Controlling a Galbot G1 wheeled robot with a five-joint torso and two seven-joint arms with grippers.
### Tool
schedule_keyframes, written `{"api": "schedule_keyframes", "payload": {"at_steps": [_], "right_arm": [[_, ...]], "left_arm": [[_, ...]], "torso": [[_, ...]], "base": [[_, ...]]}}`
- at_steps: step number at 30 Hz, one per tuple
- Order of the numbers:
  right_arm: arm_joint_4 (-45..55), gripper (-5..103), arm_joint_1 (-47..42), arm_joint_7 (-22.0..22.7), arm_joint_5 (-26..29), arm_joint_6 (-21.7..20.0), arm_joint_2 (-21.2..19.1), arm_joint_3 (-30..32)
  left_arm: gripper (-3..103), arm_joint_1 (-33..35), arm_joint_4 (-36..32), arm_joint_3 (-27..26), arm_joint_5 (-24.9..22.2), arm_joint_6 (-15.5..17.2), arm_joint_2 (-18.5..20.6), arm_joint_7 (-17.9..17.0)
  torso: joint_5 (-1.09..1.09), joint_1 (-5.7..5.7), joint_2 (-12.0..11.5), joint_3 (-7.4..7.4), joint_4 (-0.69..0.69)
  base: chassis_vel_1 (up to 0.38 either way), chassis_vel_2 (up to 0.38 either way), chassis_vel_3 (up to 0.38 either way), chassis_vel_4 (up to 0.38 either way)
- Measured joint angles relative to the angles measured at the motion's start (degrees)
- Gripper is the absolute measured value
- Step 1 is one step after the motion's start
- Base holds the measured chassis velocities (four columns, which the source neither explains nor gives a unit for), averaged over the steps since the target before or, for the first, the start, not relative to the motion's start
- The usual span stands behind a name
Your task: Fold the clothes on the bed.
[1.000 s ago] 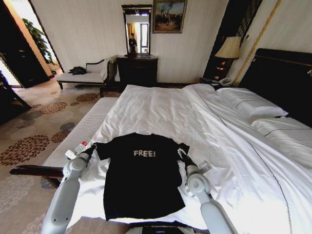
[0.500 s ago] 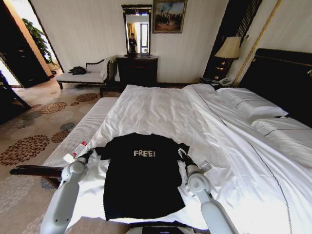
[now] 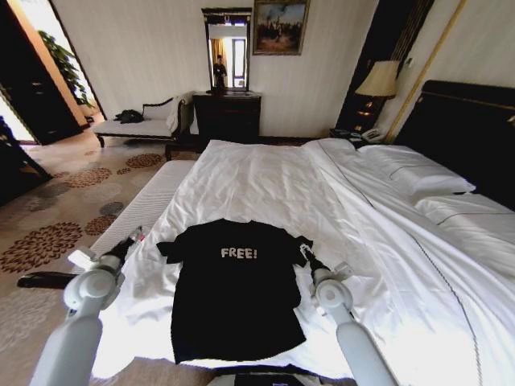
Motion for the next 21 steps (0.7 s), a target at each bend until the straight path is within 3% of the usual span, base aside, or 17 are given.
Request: {"api": "schedule_keyframes", "payload": {"at_steps": [2,7,12,21], "right_arm": [[-3.13,100,3.23,-0.97,1.06,-0.34,-1.24,-0.21],[-6.41,100,6.69,-3.33,4.78,-1.85,-5.50,-0.46],[-8.83,100,8.72,-4.41,8.54,-3.96,-9.20,-1.82],[-18.42,100,12.74,-7.40,6.90,-4.94,-9.16,-3.55]], "left_arm": [[100,0.38,-7.14,-1.01,-1.77,1.26,0.00,-0.12],[100,0.66,-12.97,-2.40,-4.72,2.45,0.08,-0.48],[100,0.52,-14.23,-3.09,-5.55,2.58,-0.19,-0.74],[100,-0.90,-13.25,-2.62,-4.99,1.86,-0.67,-0.98]], "torso": [[0.00,0.00,0.00,0.00,0.02],[-0.01,0.00,0.00,0.00,0.01],[-0.02,0.00,0.00,0.00,0.00],[-0.02,0.00,0.00,0.00,0.00]], "base": [[0.000,0.000,0.000,0.000],[0.000,0.000,0.000,0.000],[0.000,0.000,0.000,0.000],[0.000,0.000,0.000,0.000]]}}
